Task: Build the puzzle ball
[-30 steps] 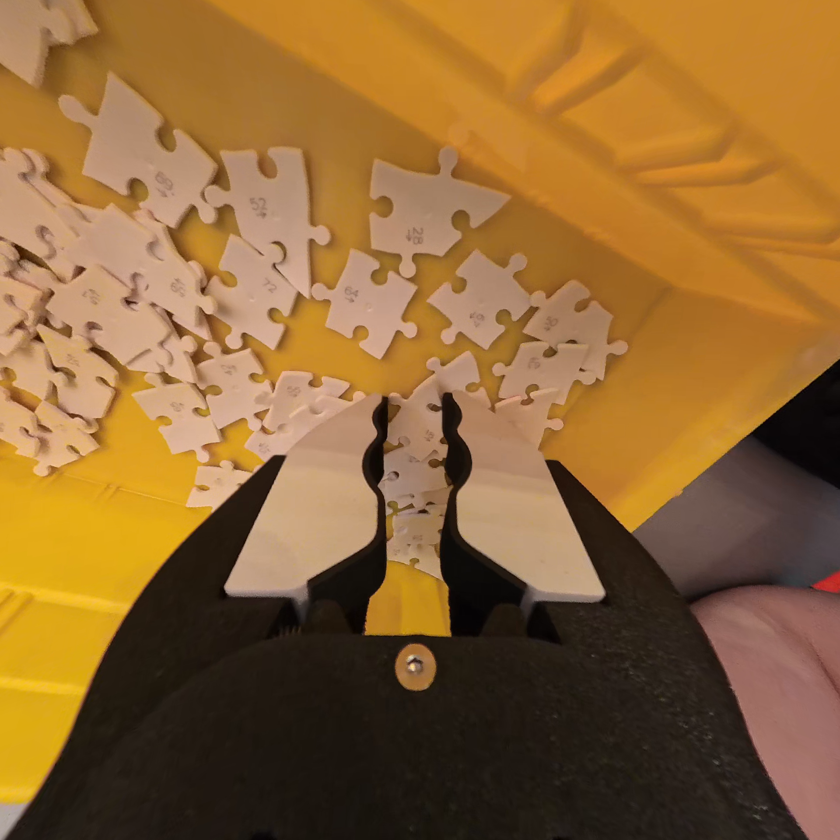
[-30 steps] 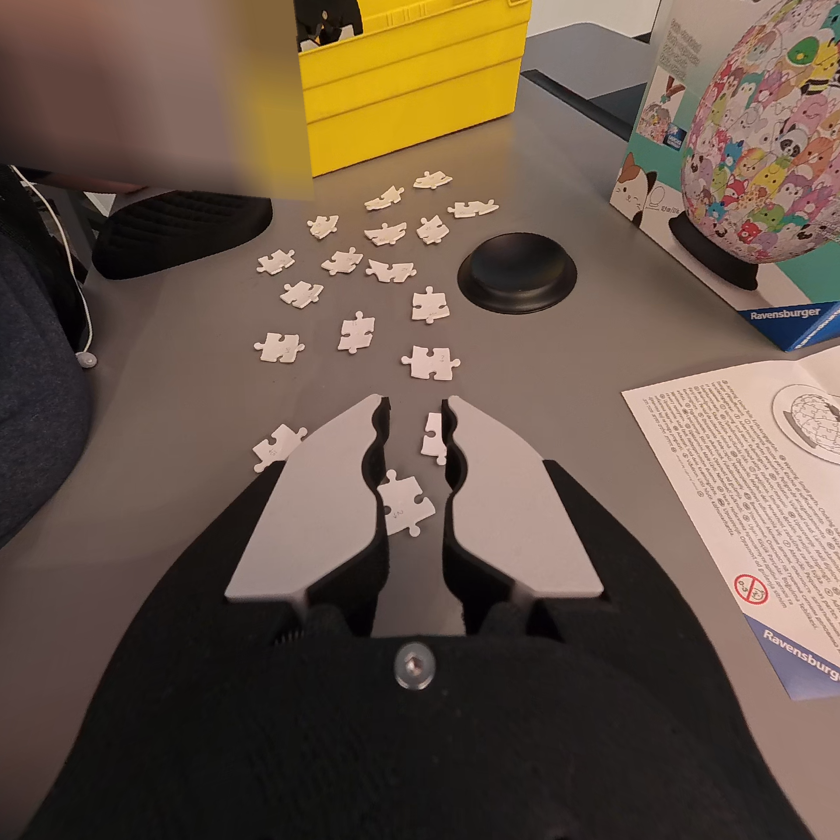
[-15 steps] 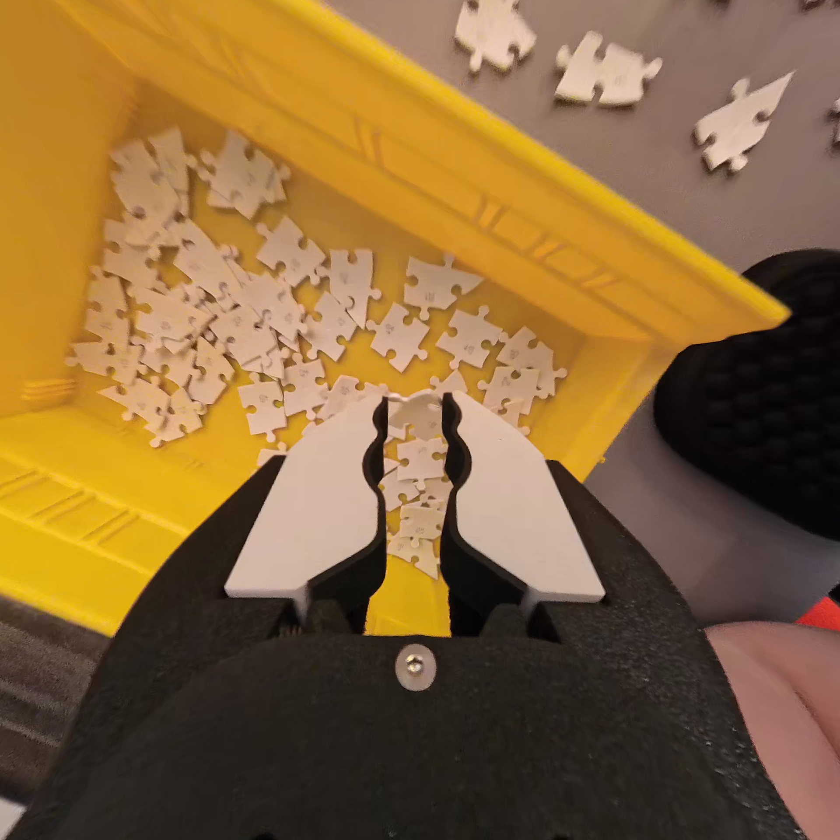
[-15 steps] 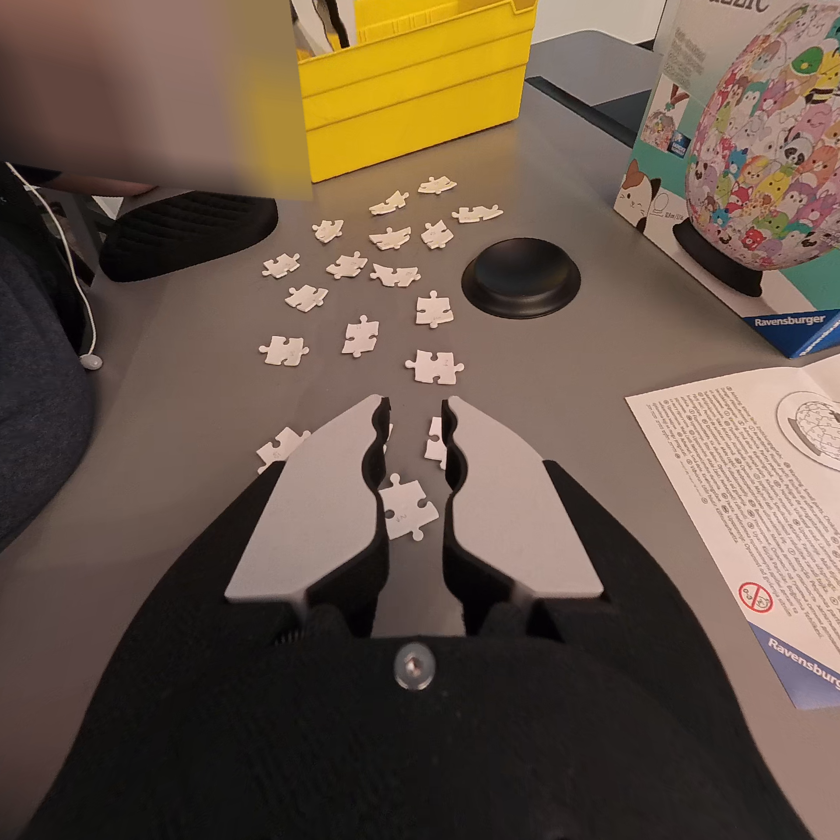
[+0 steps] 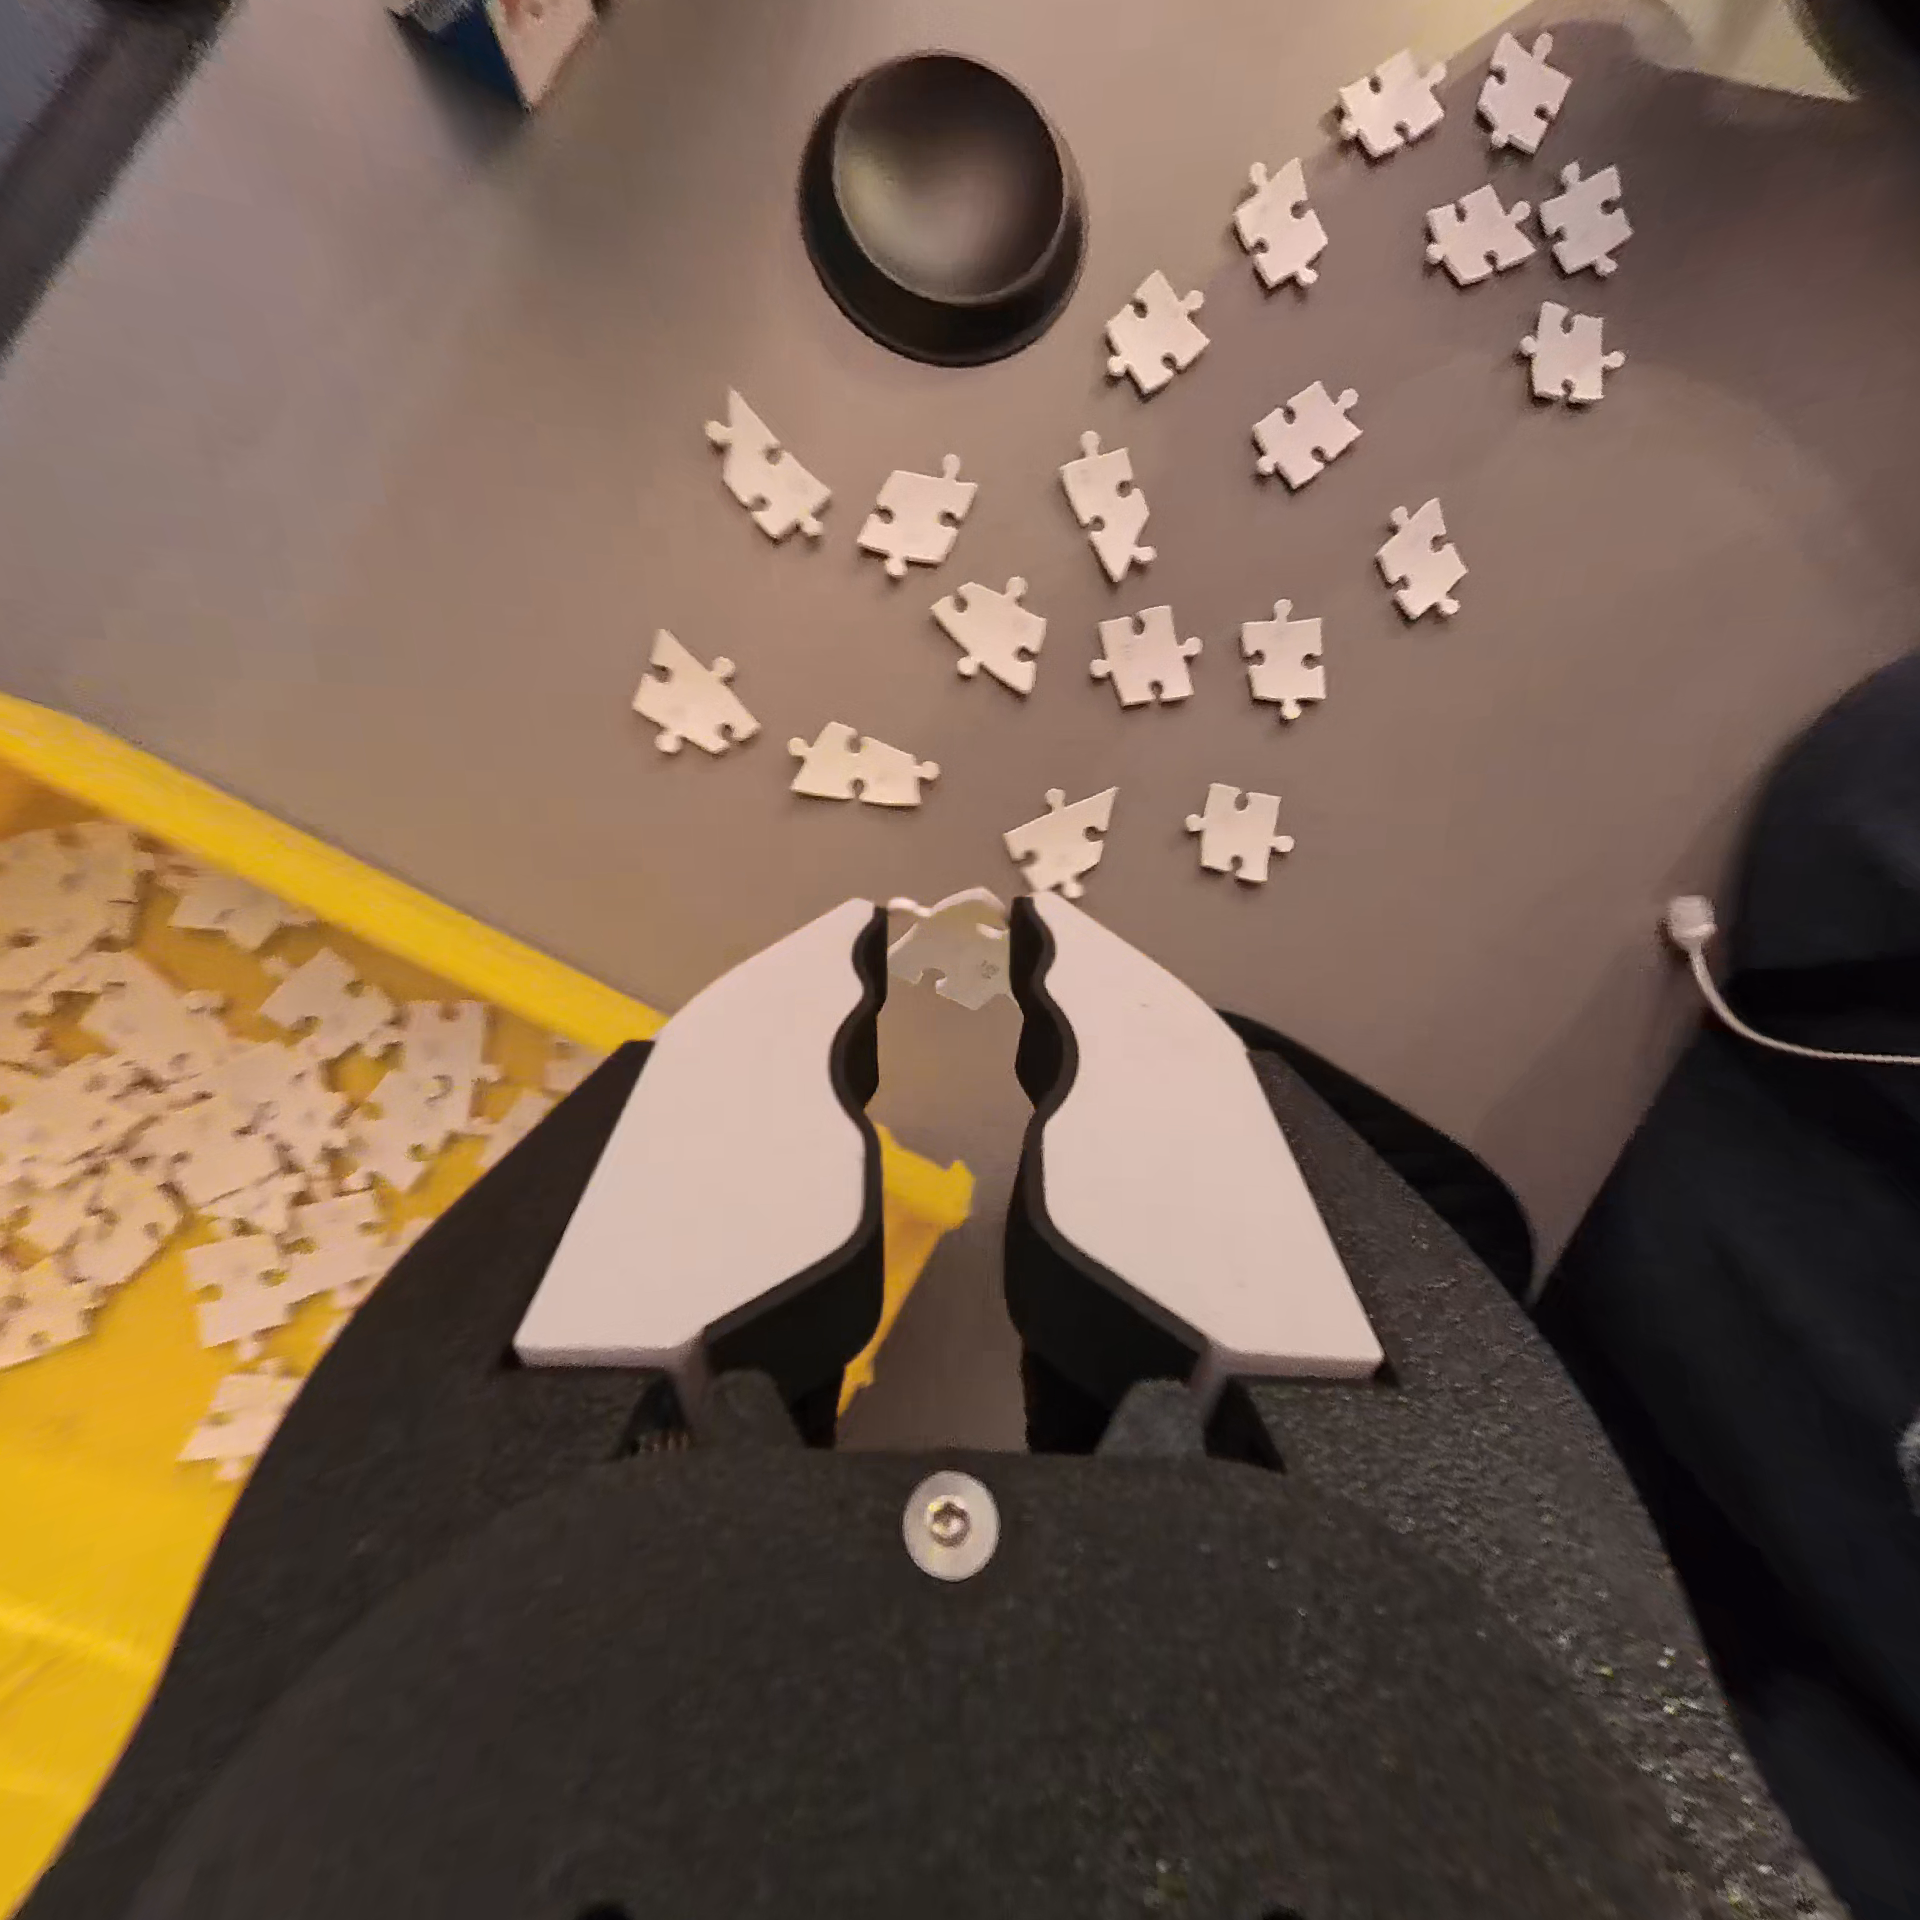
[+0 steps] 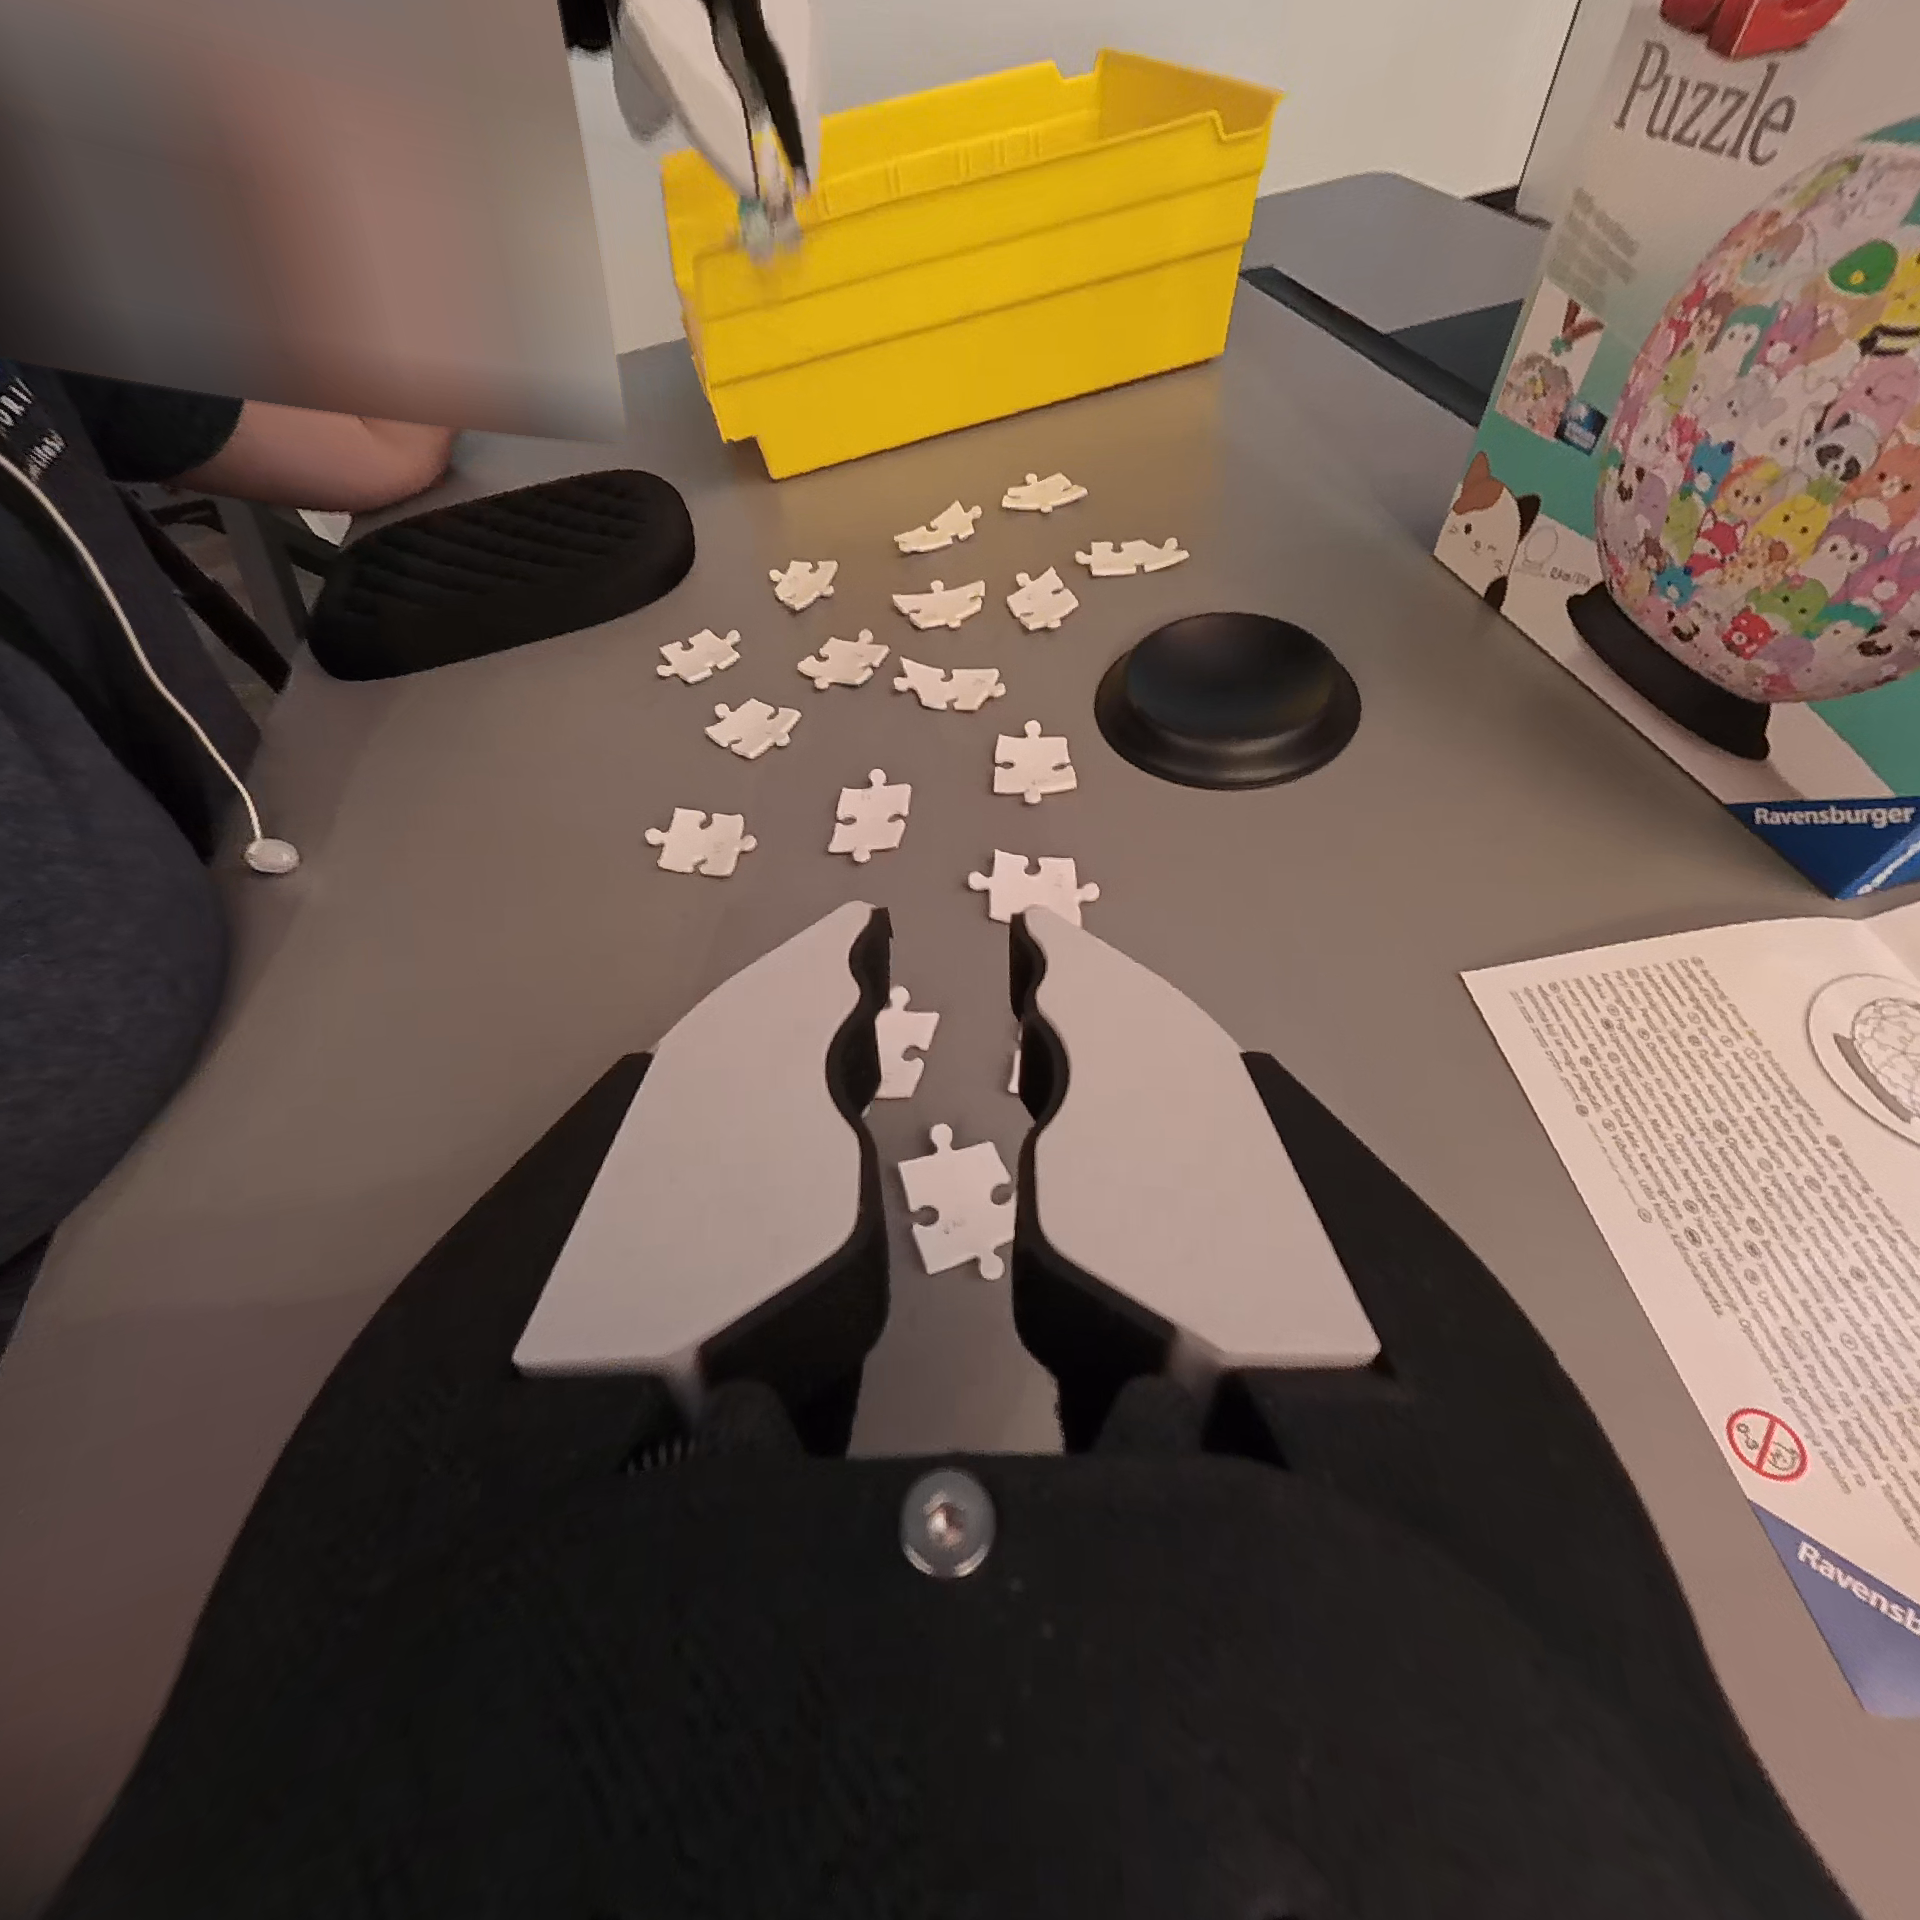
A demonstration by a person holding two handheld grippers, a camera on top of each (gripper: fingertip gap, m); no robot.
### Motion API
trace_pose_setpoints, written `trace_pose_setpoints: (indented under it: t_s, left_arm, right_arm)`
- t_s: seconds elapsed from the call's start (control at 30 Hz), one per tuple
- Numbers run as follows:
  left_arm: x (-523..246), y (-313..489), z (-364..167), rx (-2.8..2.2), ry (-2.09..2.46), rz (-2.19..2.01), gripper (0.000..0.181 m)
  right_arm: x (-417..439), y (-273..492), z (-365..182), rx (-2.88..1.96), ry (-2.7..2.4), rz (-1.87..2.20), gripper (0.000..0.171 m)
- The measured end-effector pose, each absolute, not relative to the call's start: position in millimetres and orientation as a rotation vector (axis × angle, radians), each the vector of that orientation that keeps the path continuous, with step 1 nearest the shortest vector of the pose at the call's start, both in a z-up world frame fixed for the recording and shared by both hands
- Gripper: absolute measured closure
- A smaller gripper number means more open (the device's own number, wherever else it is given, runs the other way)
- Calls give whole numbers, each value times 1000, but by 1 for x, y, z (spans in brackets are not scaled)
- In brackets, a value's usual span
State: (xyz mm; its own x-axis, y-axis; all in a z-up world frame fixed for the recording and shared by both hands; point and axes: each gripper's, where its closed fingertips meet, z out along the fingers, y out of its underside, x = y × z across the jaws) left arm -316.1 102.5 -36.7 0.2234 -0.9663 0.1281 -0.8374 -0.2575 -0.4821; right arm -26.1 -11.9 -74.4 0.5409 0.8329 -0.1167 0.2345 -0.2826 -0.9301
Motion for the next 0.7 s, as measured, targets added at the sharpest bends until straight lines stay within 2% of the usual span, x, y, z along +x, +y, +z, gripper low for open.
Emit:
trace_pose_setpoints:
  t_s: [0.13,0.43,0.7]
  left_arm:
    - [-314,96,-74,-2355,1723,-422,159]
    - [-294,77,-91,-2399,1773,-472,159]
    - [-308,83,-127,-2487,1816,-115,159]
  right_arm:
    - [-27,-14,-70,-1781,-885,770,148]
    - [-27,-15,-70,-1783,-892,772,148]
    - [-30,-19,-69,-1778,-912,775,148]
